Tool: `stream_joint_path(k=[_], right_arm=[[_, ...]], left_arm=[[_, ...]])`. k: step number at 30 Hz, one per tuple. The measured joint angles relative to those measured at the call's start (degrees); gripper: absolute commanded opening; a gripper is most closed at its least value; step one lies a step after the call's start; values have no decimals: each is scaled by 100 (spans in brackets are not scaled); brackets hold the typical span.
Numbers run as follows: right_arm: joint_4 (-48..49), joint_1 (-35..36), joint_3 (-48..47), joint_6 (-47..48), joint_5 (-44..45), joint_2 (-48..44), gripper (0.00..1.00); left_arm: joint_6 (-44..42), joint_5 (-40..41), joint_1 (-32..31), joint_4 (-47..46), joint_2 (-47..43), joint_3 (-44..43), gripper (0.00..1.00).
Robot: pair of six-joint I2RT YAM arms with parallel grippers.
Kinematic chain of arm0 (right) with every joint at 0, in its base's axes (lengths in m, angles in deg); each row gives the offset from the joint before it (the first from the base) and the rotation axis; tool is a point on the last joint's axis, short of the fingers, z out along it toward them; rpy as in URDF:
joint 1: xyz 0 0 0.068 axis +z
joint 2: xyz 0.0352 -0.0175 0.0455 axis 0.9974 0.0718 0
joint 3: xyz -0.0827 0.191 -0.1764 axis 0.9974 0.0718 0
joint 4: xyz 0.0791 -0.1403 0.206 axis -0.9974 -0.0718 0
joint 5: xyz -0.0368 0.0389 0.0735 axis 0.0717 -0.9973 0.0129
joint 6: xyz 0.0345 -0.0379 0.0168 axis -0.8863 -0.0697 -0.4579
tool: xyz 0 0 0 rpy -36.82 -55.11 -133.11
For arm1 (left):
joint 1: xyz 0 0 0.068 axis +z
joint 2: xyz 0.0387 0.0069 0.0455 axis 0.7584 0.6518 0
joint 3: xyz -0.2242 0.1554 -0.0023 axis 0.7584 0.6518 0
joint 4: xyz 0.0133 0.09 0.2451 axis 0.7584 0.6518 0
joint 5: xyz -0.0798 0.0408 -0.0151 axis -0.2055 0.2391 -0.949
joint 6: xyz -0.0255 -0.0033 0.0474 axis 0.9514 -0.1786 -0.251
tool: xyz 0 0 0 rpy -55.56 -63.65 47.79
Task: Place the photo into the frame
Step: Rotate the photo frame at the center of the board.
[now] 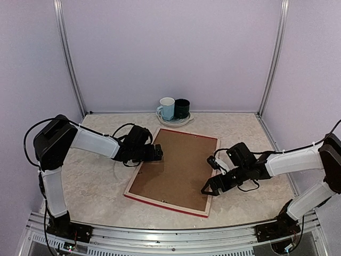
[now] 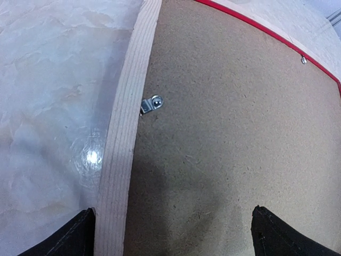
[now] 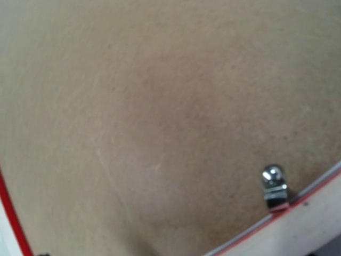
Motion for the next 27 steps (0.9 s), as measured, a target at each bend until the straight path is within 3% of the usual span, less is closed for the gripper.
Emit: stream_joint_path(k=[18,27], right_arm=[[-31,938,201,-461,-229,-227,98],[-258,1067,223,-435,-343,-348,99]], left_arm=[[-219,-4,-2,203,780,-1106,99],[-175,-216,-7,-72,728,-962,99]])
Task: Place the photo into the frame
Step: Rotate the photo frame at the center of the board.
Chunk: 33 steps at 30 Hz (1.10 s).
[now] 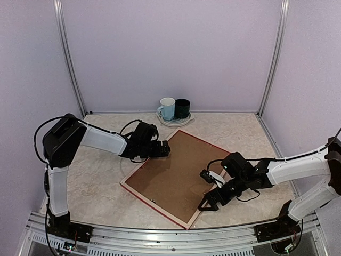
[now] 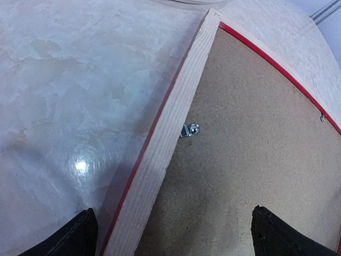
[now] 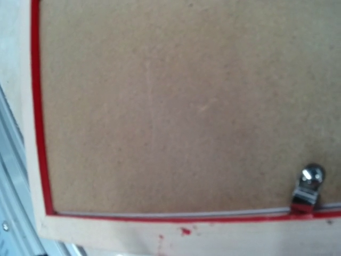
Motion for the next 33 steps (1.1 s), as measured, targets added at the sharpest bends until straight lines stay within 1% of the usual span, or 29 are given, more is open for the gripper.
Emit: stream_joint_path(k=[5,9,14,17,20,23,25,29,33], right_arm=[[-608,4,-42,26,494,-468,99],[-992,-101,-149,-15,811,-896,99],[-1401,-289,-385,-109,1222,-973,99],[-1624,-428,-570,-160,1456,-1005,99],[-1665,-833,-804,-164,1635,-1073,99],[-1576,-1392,-1034,-136,1762,-1069,99],[-1513,-1740,-1196,-79,1829,-997,99],[-1279,-2302,-1615,59,1860,-509,99],[-988,-2756,-2033,142,1860,166,99]], left_arm=[[92,-170,-39,114,-407,391,99],[87,-74,-39,310,-909,520,99],[101,138,-39,404,-1731,667,99],[197,254,-74,400,-2288,1029,99],[391,459,-201,514,-2802,1499,99],[669,752,-476,719,-3368,2135,99],[837,879,-772,883,-3646,2404,99],[1320,1099,-1222,1261,-4317,2935,99],[1985,1298,-1626,1735,-4944,3351,99]])
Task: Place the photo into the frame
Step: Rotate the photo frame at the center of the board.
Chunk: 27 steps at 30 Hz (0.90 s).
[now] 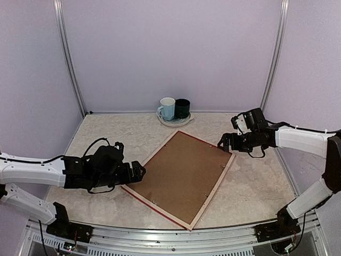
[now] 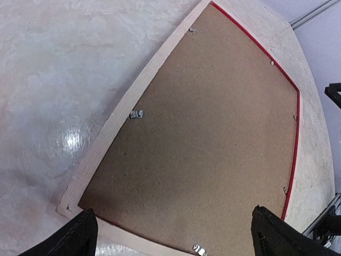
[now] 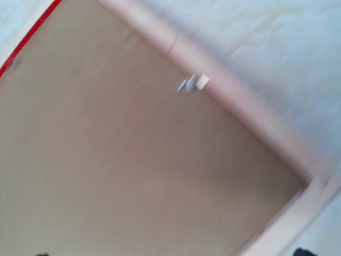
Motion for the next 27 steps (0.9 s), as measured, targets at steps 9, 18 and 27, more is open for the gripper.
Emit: stream_joint_path(k=[9,18,27], right_arm=[[723,-706,-1047,216,-387,1797,99],[835,-931,-1665,619,-1123,2798,99],[839,-935,-1694,833,-1462,2892,99]], left_arm=[[1165,52,-776,704,-321,313,99],[1550,-164,-929,514,262,516,99],[1539,-326,-763,-17,778,564,99]])
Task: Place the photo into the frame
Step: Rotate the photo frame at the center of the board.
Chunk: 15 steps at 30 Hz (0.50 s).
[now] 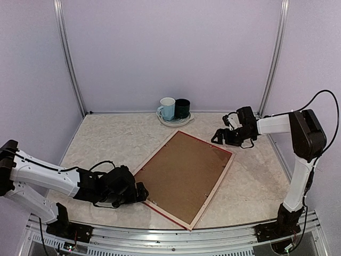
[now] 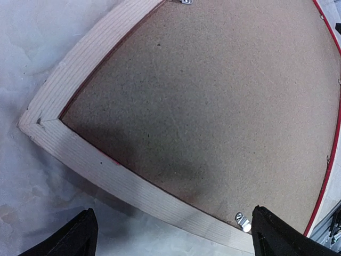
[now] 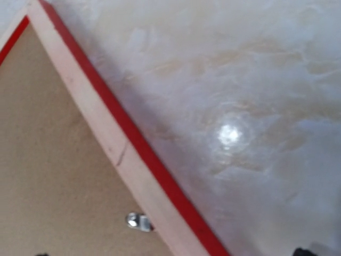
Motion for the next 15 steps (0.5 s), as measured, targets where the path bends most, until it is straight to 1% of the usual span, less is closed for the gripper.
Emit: stream_joint_path(k=[6,12,15], right_arm=[[225,0,306,15,-411,0,99],[678,-55,809,72,-496,-114,99],[741,-55,1040,68,-492,-286,99]], left_arm=[[-188,-13,201,-433,278,-17,99],[-442,24,341,-686,643,-227,99],[-542,35,417,-778,778,-317,99]])
